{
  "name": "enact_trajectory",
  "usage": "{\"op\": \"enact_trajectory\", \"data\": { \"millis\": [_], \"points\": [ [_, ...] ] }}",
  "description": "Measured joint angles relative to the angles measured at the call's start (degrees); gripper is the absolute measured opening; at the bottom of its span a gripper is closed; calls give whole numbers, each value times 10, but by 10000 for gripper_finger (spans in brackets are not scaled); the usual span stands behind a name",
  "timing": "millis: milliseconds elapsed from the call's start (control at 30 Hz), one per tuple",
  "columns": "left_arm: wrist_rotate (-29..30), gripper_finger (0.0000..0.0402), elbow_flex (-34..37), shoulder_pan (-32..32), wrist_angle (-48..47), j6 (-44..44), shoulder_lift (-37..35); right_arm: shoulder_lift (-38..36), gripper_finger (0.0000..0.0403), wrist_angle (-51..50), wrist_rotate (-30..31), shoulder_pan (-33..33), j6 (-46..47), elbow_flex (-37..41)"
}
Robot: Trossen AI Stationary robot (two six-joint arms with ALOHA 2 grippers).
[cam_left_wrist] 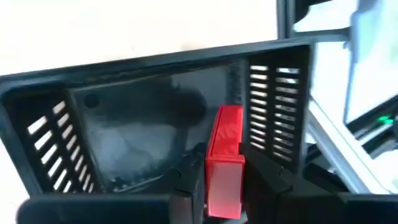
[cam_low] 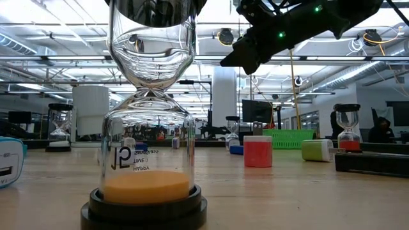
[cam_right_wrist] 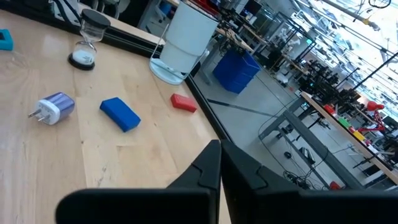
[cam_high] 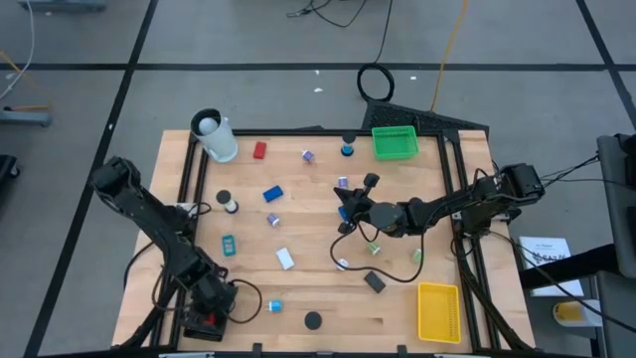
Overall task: Pick & Place Office items
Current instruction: Put the right red digital clock into the black bin, then put the middle purple charger adapter into the yellow bin
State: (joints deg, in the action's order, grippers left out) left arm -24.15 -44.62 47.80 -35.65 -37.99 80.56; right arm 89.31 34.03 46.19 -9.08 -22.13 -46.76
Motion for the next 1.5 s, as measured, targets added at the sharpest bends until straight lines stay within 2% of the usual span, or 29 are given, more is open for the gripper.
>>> {"op": "enact_trajectory", "data": {
  "millis": [400, 633, 867, 1033, 1100, 1133, 1233, 1300, 1400, 1500],
  "points": [
    [5, 127, 0, 5, -2, -44, 6, 0, 4, 0, 0, 0, 0, 0],
    [-1, 118, 0, 0, -27, -40, -5, 0, 4, 0, 0, 0, 0, -1],
    [9, 94, 0, -10, -65, -38, -47, 0, 4, 0, 0, 0, 0, -1],
    [70, 74, 0, -10, -83, -6, -95, 0, 4, 0, 0, 0, 0, -1],
    [139, 59, 0, -9, -80, 36, -120, 0, 4, -1, 0, 0, 0, -1],
    [191, 50, 1, -10, -70, 65, -131, 0, 4, -1, 0, 0, 0, -1],
    [325, 18, 24, -26, 10, 148, -167, 0, 4, -1, 0, 0, 0, -1],
    [373, 5, 59, -48, 94, 212, -190, 0, 4, 0, 0, 0, 0, -1],
    [399, 11, 138, -100, 286, 325, -216, 0, 4, 0, 0, 0, 3, -1],
    [397, 13, 228, -166, 498, 412, -227, 0, 4, 0, 0, 0, 5, -1]
  ]
}}
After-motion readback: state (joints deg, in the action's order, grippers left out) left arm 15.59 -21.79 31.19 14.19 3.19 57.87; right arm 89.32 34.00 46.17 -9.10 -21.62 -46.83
